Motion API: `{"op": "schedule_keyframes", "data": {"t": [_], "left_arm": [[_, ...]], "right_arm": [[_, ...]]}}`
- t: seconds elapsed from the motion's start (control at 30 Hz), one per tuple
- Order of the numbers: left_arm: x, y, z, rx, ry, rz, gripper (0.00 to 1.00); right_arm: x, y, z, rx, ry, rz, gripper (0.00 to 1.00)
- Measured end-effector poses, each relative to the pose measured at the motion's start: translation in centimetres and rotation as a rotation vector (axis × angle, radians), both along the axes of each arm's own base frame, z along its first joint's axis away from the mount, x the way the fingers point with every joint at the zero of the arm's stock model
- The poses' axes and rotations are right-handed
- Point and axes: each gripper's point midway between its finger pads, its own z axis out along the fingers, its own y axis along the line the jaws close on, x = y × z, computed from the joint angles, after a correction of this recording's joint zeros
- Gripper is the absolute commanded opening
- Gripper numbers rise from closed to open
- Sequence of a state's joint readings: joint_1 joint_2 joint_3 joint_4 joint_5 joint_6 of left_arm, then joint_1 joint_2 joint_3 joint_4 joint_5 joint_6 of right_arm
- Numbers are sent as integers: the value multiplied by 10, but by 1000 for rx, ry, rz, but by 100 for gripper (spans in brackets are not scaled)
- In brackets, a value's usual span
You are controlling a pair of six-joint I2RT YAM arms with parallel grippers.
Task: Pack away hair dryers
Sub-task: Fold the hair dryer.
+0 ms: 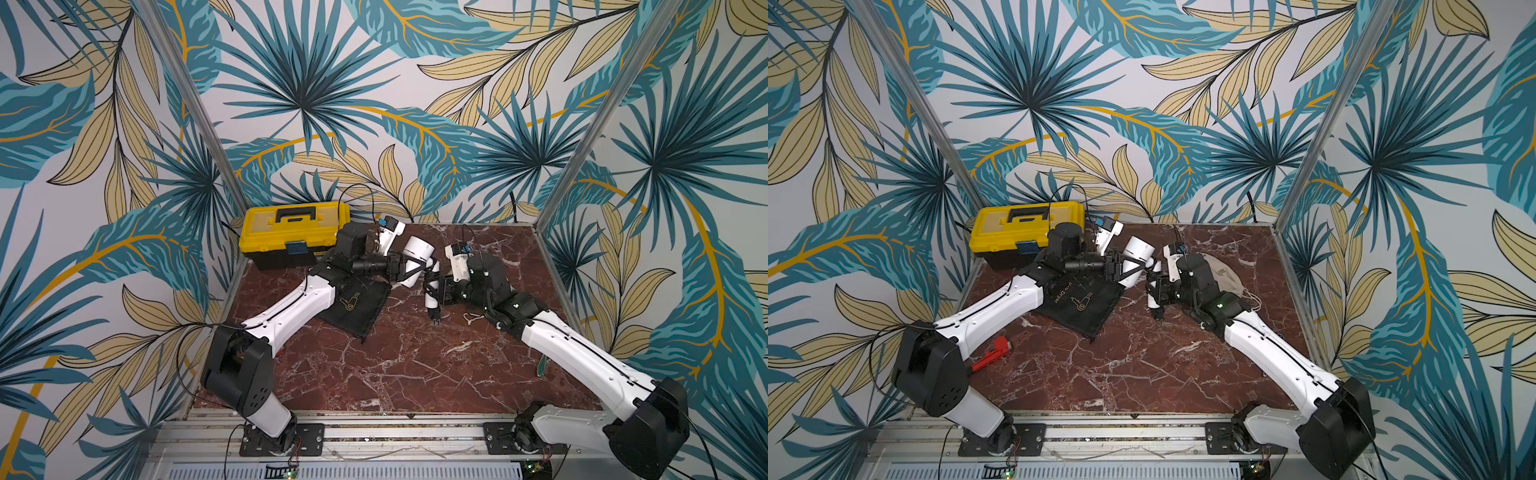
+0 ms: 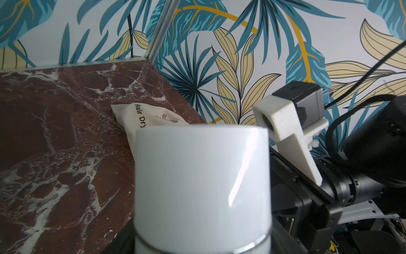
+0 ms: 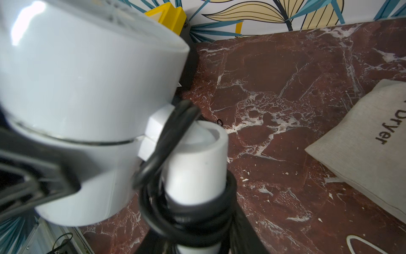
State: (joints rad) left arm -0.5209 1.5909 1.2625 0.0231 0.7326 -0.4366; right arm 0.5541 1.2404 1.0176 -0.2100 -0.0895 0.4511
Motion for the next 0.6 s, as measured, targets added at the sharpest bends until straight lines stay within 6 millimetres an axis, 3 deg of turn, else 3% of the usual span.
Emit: {"op": "schedule_keyframes", "data": {"t": [0.37, 0.6], "left_arm": [[8, -2, 28, -35, -117, 144, 27], [9, -2, 24, -44, -121, 212, 27]], "right_arm": [[16, 5, 31, 209, -36, -88, 10], [19, 5, 29, 269, -35, -116, 9]]}}
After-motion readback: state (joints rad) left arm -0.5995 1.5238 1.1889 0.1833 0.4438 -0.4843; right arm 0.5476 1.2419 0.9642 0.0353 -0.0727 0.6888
